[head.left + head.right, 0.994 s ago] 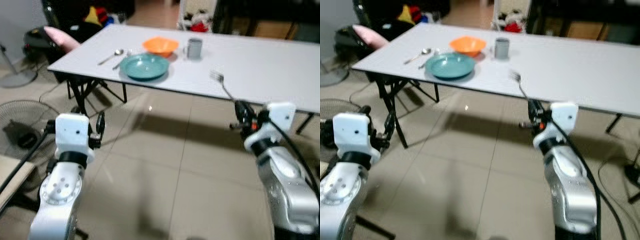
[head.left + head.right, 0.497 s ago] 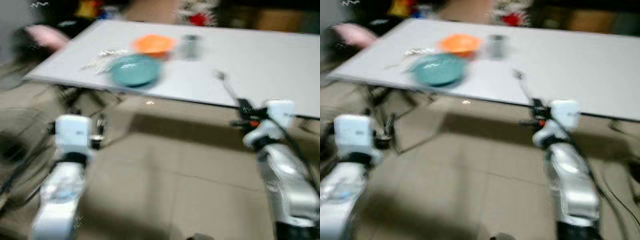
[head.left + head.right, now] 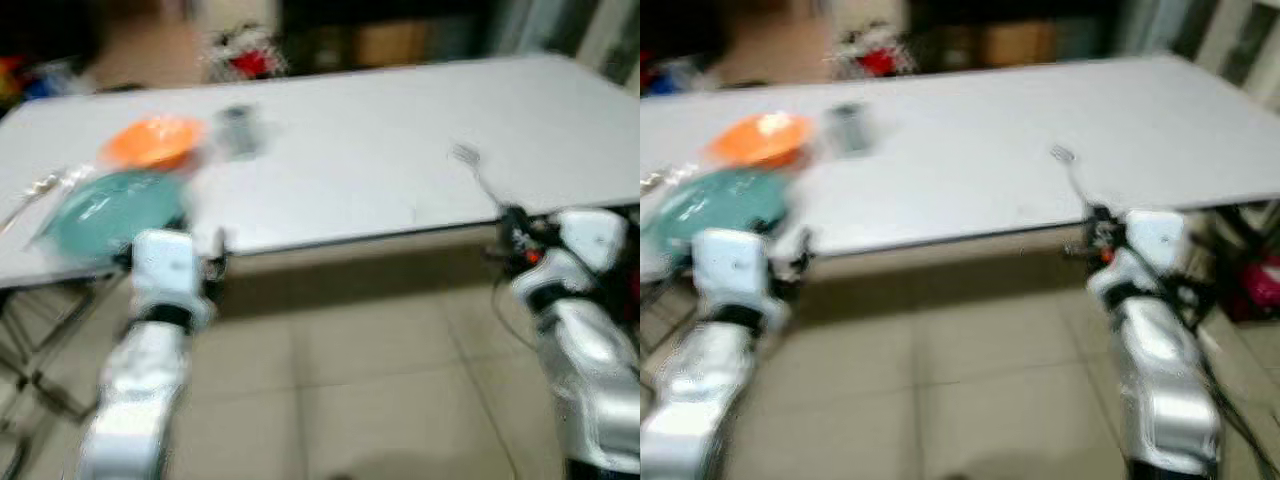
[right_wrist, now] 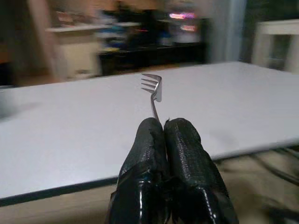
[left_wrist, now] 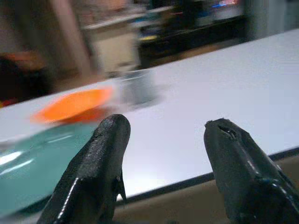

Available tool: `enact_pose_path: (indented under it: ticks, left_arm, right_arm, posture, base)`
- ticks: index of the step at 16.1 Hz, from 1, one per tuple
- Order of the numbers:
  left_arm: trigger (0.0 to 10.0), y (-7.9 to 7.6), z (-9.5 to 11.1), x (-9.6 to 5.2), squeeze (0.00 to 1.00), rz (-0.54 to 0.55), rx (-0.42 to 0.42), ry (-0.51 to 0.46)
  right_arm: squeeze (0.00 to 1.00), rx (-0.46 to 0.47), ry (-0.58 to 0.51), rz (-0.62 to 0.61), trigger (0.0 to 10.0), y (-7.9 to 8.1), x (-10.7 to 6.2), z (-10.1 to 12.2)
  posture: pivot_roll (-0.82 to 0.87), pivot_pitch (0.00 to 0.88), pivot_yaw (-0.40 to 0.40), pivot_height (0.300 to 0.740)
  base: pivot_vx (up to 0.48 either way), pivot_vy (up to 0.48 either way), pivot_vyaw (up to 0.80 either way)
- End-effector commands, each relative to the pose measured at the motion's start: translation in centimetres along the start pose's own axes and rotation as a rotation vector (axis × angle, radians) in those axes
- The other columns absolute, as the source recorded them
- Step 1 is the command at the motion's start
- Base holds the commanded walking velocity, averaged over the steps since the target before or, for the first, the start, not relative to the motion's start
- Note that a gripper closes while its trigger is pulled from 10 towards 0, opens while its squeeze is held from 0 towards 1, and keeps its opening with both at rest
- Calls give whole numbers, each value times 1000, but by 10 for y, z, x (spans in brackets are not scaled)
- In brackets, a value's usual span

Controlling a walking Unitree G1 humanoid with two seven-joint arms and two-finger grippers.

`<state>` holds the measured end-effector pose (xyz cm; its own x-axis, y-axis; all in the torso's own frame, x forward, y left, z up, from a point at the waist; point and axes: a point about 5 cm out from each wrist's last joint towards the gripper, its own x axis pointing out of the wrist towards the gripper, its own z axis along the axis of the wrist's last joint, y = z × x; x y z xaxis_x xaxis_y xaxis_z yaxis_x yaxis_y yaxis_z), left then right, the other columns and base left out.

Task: Setting the table

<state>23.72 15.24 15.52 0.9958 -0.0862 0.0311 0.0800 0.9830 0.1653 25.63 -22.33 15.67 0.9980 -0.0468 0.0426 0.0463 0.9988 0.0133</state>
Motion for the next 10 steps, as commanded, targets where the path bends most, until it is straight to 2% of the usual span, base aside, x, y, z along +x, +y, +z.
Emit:
enact_pose_path:
  ticks: [1,8,10]
  left_arm:
    - [10000,8,-1,-1,0,21,20,1]
    - [10000,4,-2,3,0,11,12,-8]
    - [10000,5,-2,5,0,15,13,-12]
  right_arm:
    - [0,6,-37,27,10000,9,2,8]
    - [0,3,-41,35,10000,5,2,10]
    - [0,53,-43,142,10000,15,6,13]
  posture:
    - [-166,0,66,740]
    - [-184,0,74,740]
    - [-179,0,76,740]
  base:
    - [349,0,-800]
    - [346,0,-788]
    - [336,0,0]
